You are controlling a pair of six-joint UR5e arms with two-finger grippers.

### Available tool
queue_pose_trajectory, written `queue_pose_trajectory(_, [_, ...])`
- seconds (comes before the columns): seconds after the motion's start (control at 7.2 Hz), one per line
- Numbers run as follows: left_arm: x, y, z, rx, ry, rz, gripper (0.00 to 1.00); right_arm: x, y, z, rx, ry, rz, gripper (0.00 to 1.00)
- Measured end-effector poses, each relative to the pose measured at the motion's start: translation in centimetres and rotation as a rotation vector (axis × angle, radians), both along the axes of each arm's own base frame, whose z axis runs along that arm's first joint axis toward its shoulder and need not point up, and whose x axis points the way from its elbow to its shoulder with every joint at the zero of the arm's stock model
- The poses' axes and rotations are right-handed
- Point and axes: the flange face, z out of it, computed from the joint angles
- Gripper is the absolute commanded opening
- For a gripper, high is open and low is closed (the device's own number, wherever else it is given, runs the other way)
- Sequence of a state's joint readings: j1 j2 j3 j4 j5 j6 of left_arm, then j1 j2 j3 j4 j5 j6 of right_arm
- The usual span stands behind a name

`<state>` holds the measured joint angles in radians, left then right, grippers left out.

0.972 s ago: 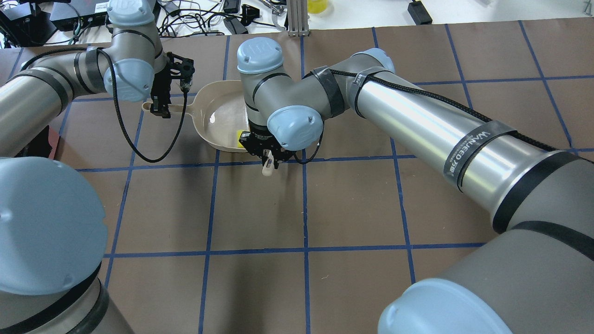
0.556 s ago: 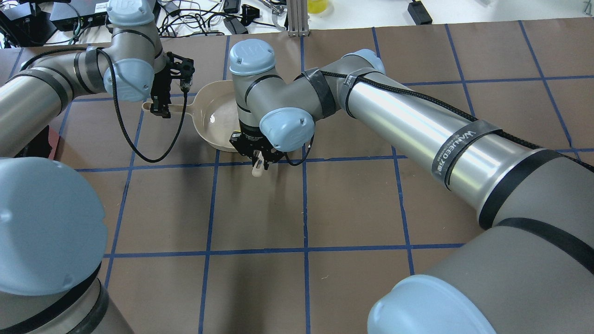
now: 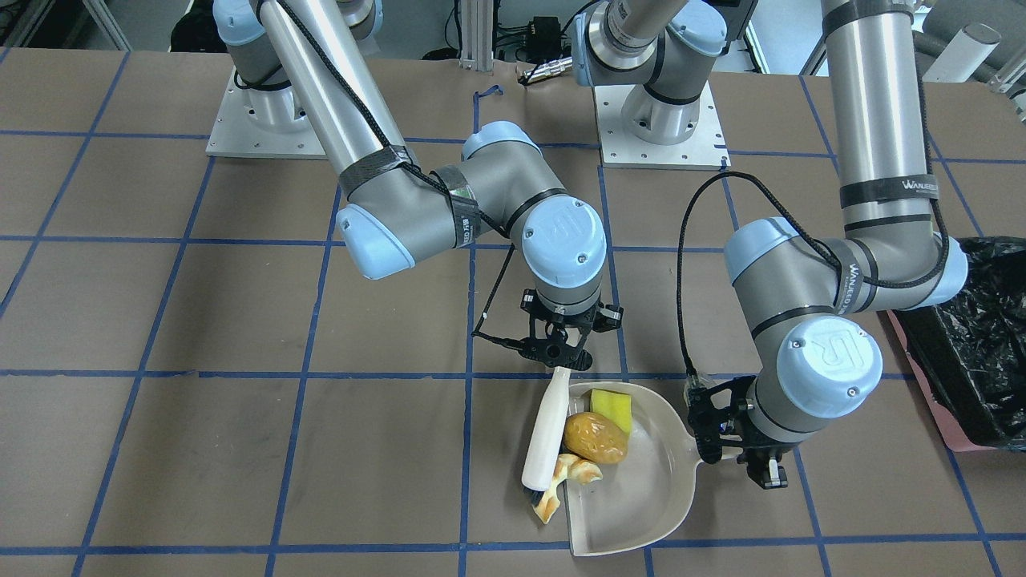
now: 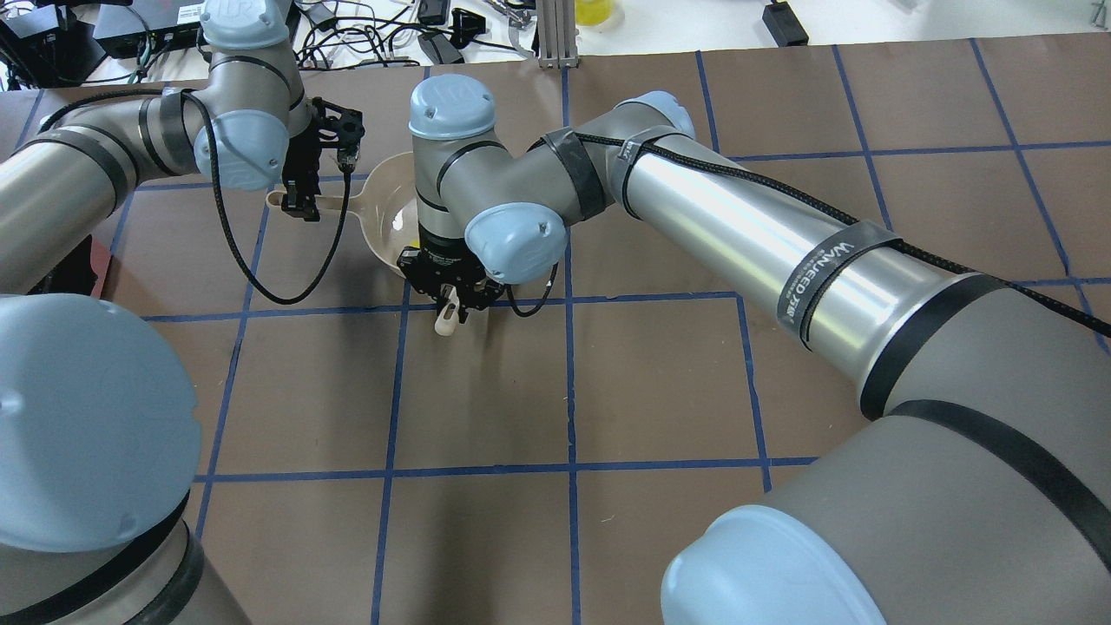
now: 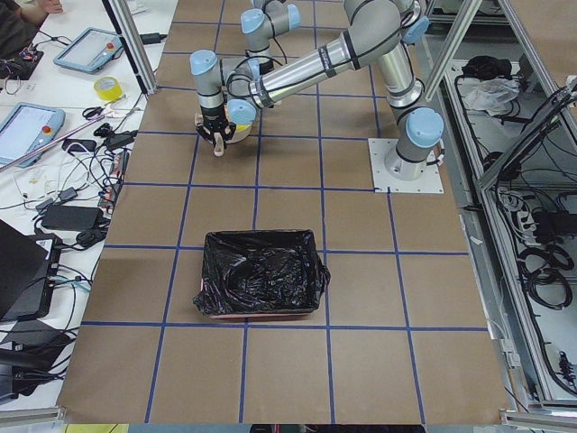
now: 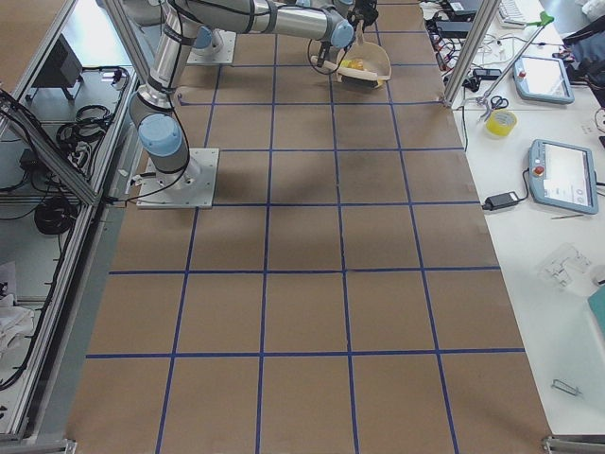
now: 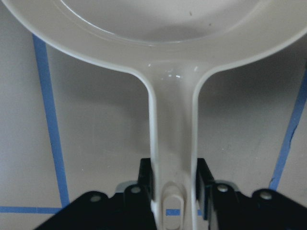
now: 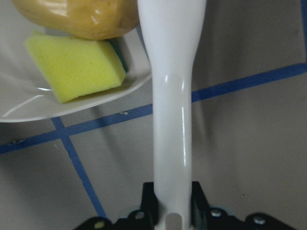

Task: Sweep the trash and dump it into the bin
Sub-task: 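Sweep the sponge, potato and peel into the dustpan with the right-held brush, then lift the dustpan with the left gripper while the right gripper withdraws the brush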

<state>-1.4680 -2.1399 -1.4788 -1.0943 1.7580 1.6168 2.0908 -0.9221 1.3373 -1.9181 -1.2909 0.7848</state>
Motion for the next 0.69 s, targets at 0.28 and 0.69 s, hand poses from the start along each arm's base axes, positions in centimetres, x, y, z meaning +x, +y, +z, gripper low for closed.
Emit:
queue_pose_trajectory(0.28, [0.0, 0.0, 0.0, -0.001, 0.000, 0.000, 0.00, 1.0, 0.0, 0.4, 0.017, -0.049, 0.012, 0.00])
queue_pose_trajectory(0.69, [0.0, 0.0, 0.0, -0.001, 0.000, 0.000, 0.00, 3.4, 0.2, 3.4, 0.010, -0.139, 0.000, 0.00])
